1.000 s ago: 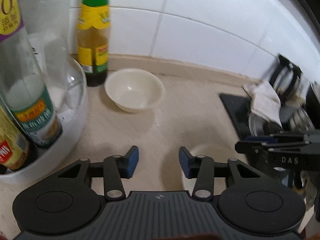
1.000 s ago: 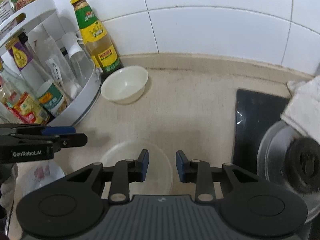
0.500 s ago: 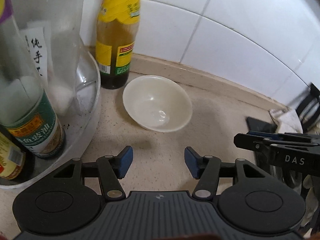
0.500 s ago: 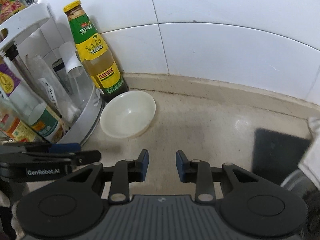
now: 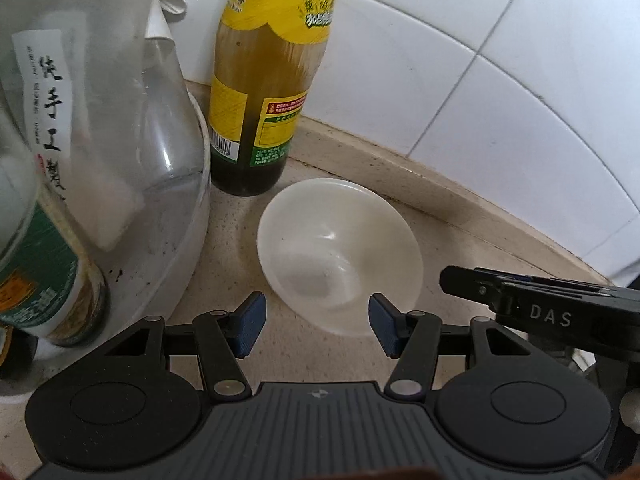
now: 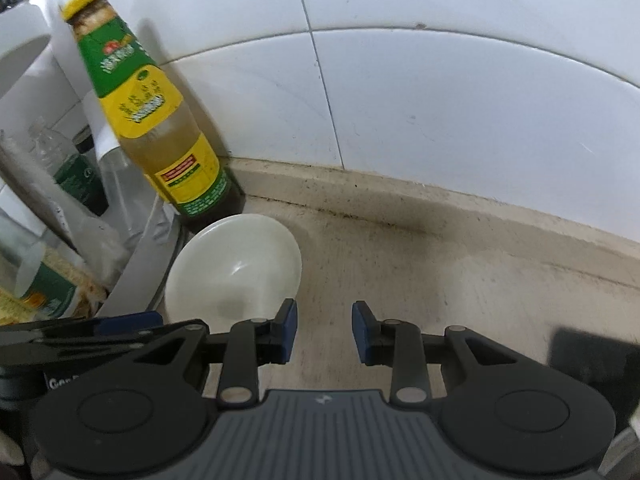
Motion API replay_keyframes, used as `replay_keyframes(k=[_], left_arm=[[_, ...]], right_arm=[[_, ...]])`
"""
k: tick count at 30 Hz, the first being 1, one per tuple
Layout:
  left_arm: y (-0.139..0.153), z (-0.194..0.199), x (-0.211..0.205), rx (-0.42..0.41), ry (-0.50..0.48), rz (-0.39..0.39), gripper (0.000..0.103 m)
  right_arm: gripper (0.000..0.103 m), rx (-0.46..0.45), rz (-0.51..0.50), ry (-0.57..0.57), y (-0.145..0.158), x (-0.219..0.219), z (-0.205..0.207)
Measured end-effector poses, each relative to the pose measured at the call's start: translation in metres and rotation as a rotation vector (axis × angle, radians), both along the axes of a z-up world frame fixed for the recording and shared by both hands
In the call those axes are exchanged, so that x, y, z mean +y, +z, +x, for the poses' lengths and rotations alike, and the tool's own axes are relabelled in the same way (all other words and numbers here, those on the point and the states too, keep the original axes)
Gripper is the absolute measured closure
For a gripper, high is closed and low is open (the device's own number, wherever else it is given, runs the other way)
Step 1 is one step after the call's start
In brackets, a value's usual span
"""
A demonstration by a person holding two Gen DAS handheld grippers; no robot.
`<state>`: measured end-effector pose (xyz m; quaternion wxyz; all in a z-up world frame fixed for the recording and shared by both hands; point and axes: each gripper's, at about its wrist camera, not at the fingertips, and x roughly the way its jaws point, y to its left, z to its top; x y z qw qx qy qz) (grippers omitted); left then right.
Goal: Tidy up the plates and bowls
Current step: 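Reach both grippers to the small cream bowl by the oil bottle and grip its rim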
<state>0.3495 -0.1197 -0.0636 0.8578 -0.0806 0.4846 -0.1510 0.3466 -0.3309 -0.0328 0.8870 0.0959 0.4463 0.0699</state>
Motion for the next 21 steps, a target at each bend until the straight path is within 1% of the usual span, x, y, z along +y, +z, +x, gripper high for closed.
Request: replay_keyframes(k=[6,10,13,14,17,19,21], left_arm=[[-0.008,0.012,-0.008,0.0,0.018,0.022,0.037],[-0.016,0.021,-0.012,0.017,0.024,0.026,0.038],[-0.016,0.019,-0.012,0.018,0.013,0.019,0.042],[-0.017,0.019,-0.012,0.016,0.007,0.018,0.043],[-0.015,0.016,-0.012,0.013,-0.007,0.023,0.049],[-0.017,0.018,-0.012,0.017,-0.013,0.025,0.053],[-0.018,0.02,-0.012,0.018,-0.017,0.028,0.053]], right_arm=[[0.073,0.009,0.012,0.013,-0.011,-0.001,0.028],[0.073,0.018,0.004,0.023,-0.015,0.004,0.042],[0.073,0.023,0.01,0.032,-0.012,0.005,0.045],[0.073,0.011,0.018,0.031,-0.009,0.003,0.044],[0.073,-0.022,0.016,0.028,0.002,-0.002,0.039],[0.073,-0.009,0.015,0.037,0.0,-0.003,0.04],[0.073,0.015,0.029,0.036,-0.005,-0.002,0.043]])
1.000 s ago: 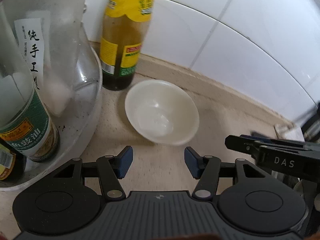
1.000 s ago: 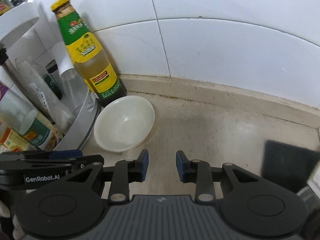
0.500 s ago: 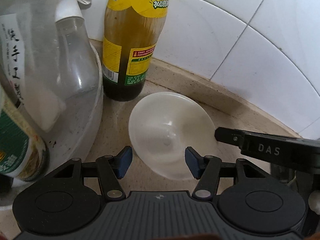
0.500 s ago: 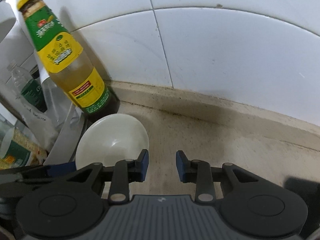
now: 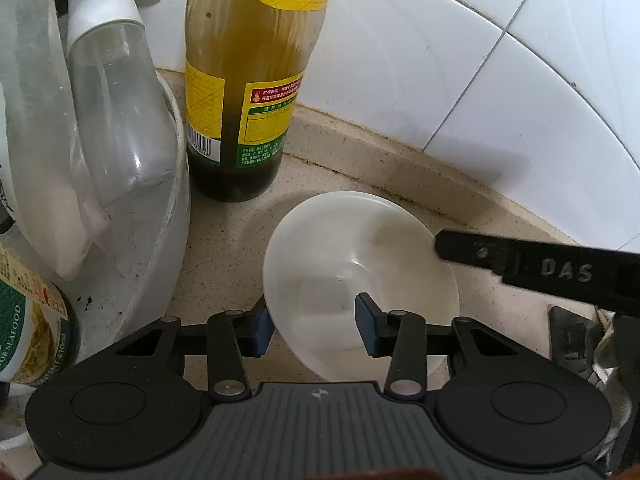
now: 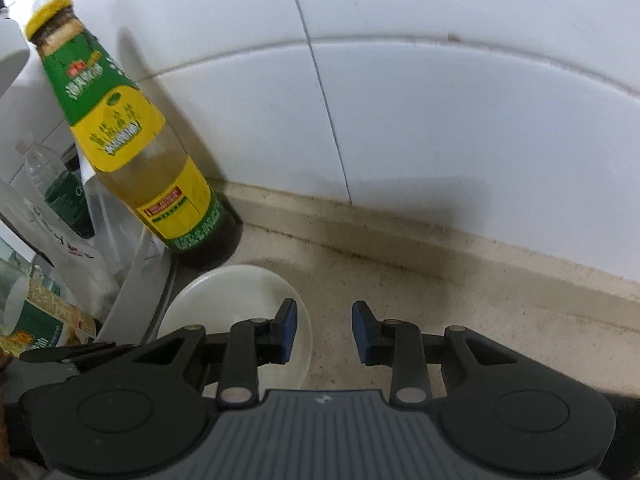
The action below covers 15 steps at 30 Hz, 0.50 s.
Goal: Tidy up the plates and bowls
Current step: 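Reach both grippers to the small cream bowl by the oil bottle and grip its rim, then lift the small cream bowl with both grippers toward the stacked dishes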
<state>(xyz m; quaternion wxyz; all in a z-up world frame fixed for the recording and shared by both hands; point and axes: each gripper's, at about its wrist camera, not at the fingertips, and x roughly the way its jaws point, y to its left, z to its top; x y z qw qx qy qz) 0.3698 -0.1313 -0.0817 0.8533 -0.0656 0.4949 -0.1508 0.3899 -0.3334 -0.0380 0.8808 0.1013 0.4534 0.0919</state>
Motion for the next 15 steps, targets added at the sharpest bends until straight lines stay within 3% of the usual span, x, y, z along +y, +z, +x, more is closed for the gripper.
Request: replay_keyframes(k=[3,5,6,9,15], left_arm=[[0.0,0.001,-0.001,-0.002,-0.006,0.0,0.054],[0.0,0.002,-0.002,-0.01,-0.017,0.001,0.062],[-0.001,0.004,-0.003,-0.013,-0.03,-0.001,0.07],[-0.005,0.006,-0.004,-0.023,-0.032,0.017,0.077],[-0.005,0.0,-0.002,-0.012,-0.056,0.014,0.08]], right_arm=[[0.073,0.055,0.069,0.004,-0.012,0.0,0.006],[0.074,0.075,0.079,0.006,-0.018,0.002,0.008],[0.079,0.082,0.083,0.007,-0.021,0.002,0.009],[0.087,0.078,0.077,0.006,-0.023,0.001,0.007],[0.089,0.077,0.161,-0.004,-0.018,-0.014,-0.003]])
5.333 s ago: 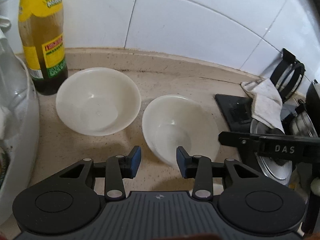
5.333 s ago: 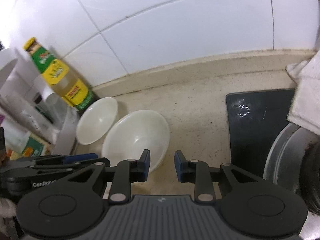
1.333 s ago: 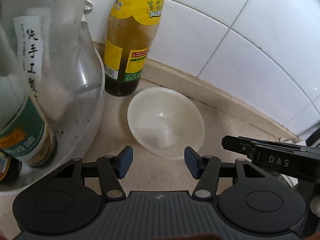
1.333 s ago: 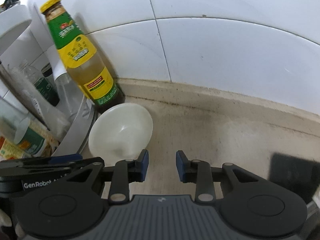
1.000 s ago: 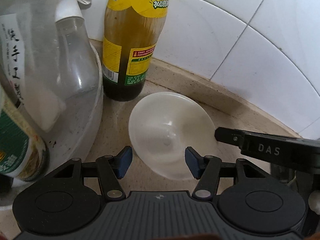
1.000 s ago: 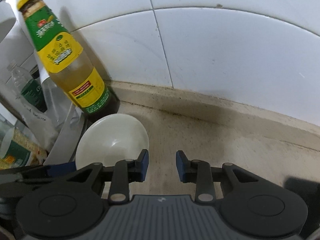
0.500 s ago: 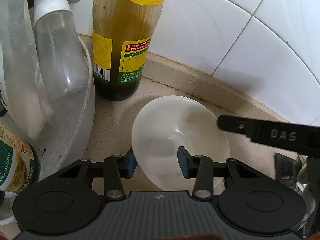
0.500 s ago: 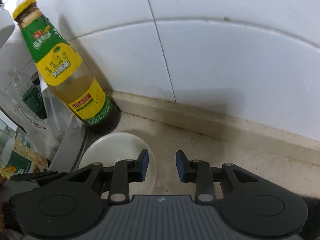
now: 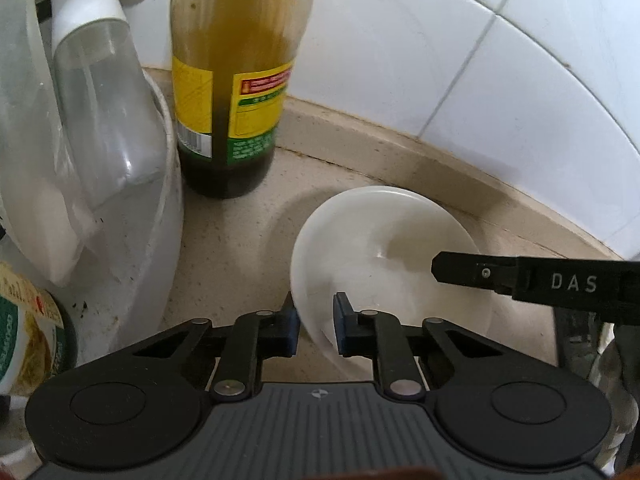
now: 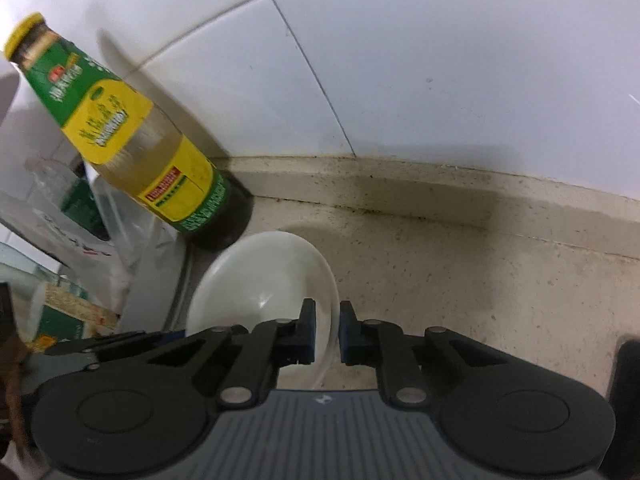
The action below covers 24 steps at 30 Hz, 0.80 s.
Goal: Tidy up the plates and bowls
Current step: 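Lift the small cream bowl with both grippers toward the stacked dishes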
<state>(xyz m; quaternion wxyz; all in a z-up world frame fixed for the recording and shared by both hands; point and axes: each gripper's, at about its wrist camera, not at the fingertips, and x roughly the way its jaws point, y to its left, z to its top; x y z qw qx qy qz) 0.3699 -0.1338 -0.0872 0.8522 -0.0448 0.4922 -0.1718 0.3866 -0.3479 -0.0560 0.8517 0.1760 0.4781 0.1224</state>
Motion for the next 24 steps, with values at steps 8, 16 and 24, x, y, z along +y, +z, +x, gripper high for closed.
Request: replay_keyframes(k=[8,16,24], left_arm=[[0.016,-0.024,-0.007,-0.043,-0.06,-0.008,0.079],[0.032,-0.051,-0.011,-0.082,-0.112,-0.016,0.077],[0.05,-0.078,-0.005,-0.127,-0.136,-0.033,0.076]], right_arm=[[0.09,-0.007,0.032,-0.033,0.012,-0.008,-0.037],[0.089,-0.036,0.023,-0.054,0.031,-0.013,-0.073],[0.089,-0.068,0.015,-0.068,0.049,-0.01,-0.104]])
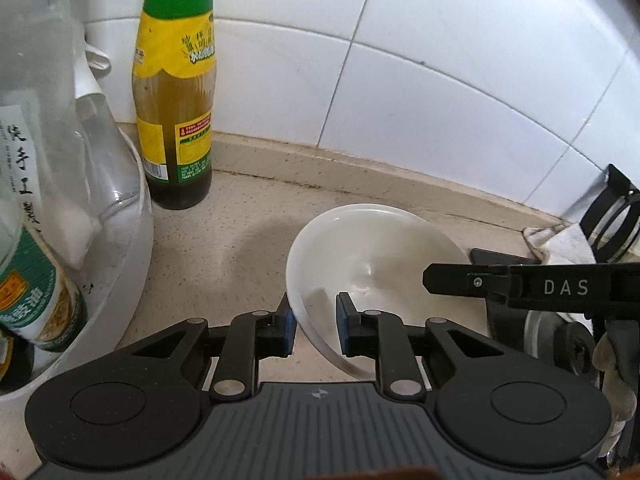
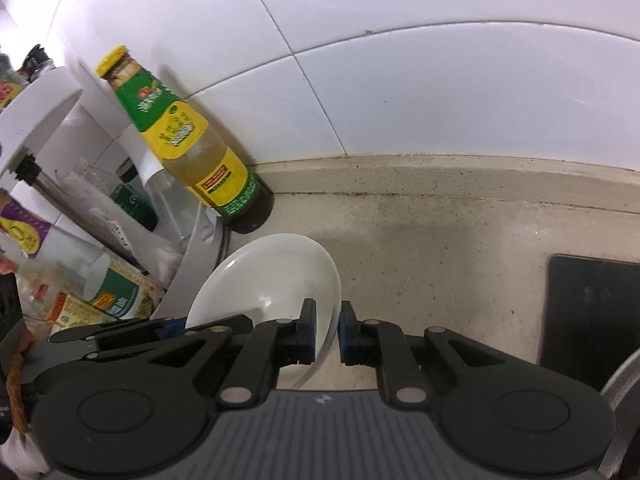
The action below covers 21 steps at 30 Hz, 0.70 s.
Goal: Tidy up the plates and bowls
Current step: 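Lift the small cream bowl with both grippers toward the stacked dishes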
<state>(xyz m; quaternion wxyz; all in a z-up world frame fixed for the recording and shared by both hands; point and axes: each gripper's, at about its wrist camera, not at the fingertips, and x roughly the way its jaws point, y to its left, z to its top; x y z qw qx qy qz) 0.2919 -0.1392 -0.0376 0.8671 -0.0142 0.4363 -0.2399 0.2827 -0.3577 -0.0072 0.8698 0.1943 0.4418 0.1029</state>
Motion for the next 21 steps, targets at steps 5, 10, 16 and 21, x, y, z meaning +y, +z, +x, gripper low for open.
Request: replay_keyframes(k=[5,10,16,21], left_arm=[[0.01,-0.021,0.005,-0.027,-0.017,-0.006,0.075],[0.021,-0.046,0.009,-0.057,-0.027,-0.009,0.073],[0.025,-0.075,0.014,-0.062,-0.051,-0.012,0.072],[0.026,-0.098,0.017,-0.066,-0.073,-0.008,0.07]], right_arm=[[0.089,-0.018,-0.015,-0.007,0.01,0.006,-0.02],[0.089,-0.042,-0.025,-0.003,0.02,0.011,-0.046],[0.089,-0.065,-0.034,-0.008,0.027,0.016,-0.078],[0.089,-0.064,-0.034,-0.015,0.027,0.021,-0.102]])
